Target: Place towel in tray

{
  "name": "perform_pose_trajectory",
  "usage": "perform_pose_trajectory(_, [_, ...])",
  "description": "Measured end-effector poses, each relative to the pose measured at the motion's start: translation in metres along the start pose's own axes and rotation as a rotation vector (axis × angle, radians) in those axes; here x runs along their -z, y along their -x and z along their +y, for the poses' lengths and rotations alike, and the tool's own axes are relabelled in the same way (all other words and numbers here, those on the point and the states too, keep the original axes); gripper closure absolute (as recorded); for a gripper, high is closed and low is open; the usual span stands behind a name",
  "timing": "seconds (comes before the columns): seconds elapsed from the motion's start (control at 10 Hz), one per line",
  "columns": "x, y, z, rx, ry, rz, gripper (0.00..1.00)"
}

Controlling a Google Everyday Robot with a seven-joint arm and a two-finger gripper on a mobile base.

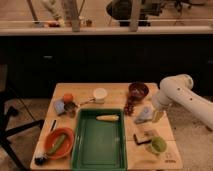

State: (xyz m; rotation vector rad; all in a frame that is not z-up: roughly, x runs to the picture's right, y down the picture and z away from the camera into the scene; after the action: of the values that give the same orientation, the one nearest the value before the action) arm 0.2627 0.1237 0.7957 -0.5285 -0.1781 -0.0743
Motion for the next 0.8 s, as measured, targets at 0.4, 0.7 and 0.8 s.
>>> perform_pose_trajectory(0.4, [-0.021,-0.006,-0.004,0.034,0.018,-0.010,0.20])
perform_pose_trajectory(0.7, [-0.039,-0.007,-0.006,0.057,0.035,-0.030,0.20])
perform_pose_trajectory(0.8, [-0.046,-0.008,-0.006,0.061,0.034,-0.036,0.20])
